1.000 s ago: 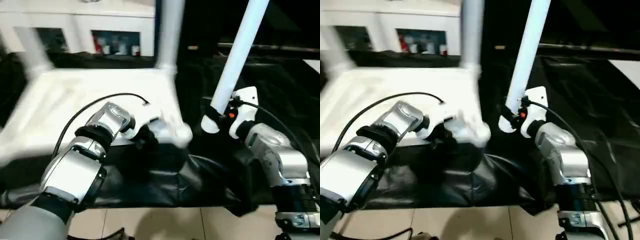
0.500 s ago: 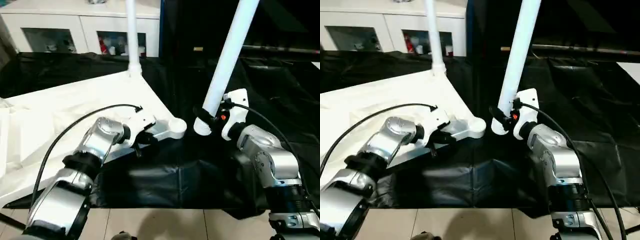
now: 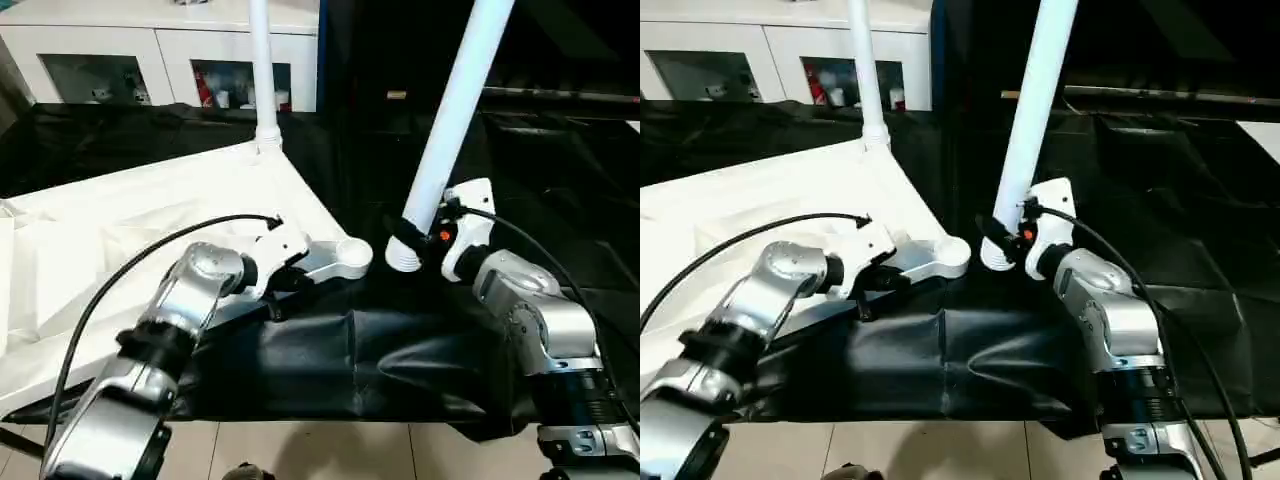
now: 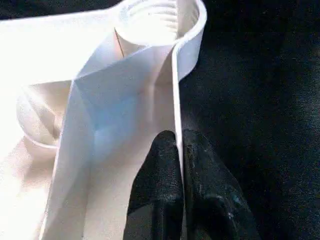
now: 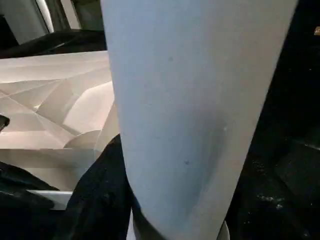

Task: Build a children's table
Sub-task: Insert table leg to table base

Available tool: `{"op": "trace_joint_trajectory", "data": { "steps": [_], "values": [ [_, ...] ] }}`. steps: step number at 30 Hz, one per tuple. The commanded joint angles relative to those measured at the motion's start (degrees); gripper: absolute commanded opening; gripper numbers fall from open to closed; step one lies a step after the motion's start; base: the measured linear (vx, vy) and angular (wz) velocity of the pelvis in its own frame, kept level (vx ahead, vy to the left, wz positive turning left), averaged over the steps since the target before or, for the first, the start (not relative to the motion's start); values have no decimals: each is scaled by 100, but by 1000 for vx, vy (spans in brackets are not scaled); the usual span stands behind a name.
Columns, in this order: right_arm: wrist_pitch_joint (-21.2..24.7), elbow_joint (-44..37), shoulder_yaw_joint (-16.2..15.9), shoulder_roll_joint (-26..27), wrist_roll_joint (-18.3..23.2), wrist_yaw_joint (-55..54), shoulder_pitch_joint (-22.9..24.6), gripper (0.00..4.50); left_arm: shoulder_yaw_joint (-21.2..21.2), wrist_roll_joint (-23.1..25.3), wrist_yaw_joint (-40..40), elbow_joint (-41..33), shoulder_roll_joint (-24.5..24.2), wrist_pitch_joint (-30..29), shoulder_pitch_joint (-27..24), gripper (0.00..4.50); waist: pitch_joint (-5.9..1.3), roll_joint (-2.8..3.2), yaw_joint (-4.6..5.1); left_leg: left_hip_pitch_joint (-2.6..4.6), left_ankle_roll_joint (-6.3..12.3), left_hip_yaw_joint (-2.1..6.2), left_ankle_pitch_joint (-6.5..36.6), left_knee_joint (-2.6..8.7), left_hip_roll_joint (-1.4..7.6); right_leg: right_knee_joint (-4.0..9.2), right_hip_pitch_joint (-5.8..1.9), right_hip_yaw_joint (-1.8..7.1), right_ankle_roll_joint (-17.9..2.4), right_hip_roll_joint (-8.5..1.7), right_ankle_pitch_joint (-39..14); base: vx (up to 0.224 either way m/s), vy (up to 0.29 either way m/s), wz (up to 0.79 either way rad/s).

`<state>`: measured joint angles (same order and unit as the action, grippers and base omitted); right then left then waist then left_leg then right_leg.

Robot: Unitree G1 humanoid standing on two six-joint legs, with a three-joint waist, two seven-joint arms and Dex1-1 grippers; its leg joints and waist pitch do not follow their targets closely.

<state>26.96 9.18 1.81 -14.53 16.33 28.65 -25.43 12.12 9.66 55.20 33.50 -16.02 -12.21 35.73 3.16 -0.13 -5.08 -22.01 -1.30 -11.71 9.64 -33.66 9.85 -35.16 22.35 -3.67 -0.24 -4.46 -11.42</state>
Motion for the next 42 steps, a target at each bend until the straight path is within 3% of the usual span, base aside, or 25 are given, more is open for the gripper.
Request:
{"op": "trace_joint_trajectory", "data": {
  "steps": [1, 9, 16, 18, 20, 23, 29, 39, 42],
  "values": [
    [-57, 4, 3, 20, 34, 21, -169, 193, -34, -438, -79, 32, 243, 219, -320, 0, -369, -196, -1, 120, 277, 172, 750, 370, 369, 426, -188, 296, -1004, -493, -1222, 0, 0, 0],
    [-126, 165, -32, 102, 9, 32, -266, 193, 55, -302, -8, -102, 139, 158, -480, 0, -366, -215, 1, 118, 311, 160, 675, 365, 362, 412, -185, 297, -998, -491, -1149, 0, 0, 0],
    [-89, 624, -360, 157, -28, 504, -735, 193, 342, -132, 372, -53, -63, 139, -395, 0, -375, -224, 22, 137, 233, 159, 732, 364, 367, 394, -182, 301, -1060, -489, -1092, 0, 0, 0],
    [-201, 1169, -569, 185, -138, 852, -979, 193, 450, -66, 540, 0, -150, 306, -295, 0, -377, -246, 32, 140, 241, 156, 742, 361, 368, 387, -175, 296, -1124, -488, -988, 0, 0, 0],
    [-255, 1314, -586, 206, -170, 885, -1037, 193, 460, -64, 566, 11, -158, 341, -274, 0, -374, -228, 8, 159, 205, 151, 755, 363, 378, 394, -165, 306, -1133, -492, -994, 0, 0, 0],
    [-430, 1932, -546, 339, -218, 906, -1325, 193, 495, -72, 600, 14, -195, 338, -201, 0, -369, -247, 1, 183, 60, 155, 909, 382, 395, 392, -154, 306, -1185, -495, -1025, 0, 0, 0],
    [-618, 2604, -686, 296, -410, 1035, -1586, 193, 516, -63, 623, 130, -242, 387, -102, 0, -375, -280, 4, 170, -29, 162, 959, 383, 388, 372, -186, 305, -1234, -513, -915, 0, 0, 0],
    [-1097, 3559, -405, 491, -370, 963, -1788, 193, 537, -99, 602, 193, -241, 435, -55, 0, -384, -273, 0, 173, -4, 162, 962, 380, 400, 354, -193, 304, -1308, -504, -796, 0, 0, 0],
    [-1177, 3896, -169, 577, -190, 946, -1832, 193, 539, -103, 582, 222, -227, 449, -56, 0, -372, -269, 13, 182, -54, 171, 1152, 393, 406, 383, -188, 306, -1312, -517, -1032, 0, 0, 0]
  ]
}}
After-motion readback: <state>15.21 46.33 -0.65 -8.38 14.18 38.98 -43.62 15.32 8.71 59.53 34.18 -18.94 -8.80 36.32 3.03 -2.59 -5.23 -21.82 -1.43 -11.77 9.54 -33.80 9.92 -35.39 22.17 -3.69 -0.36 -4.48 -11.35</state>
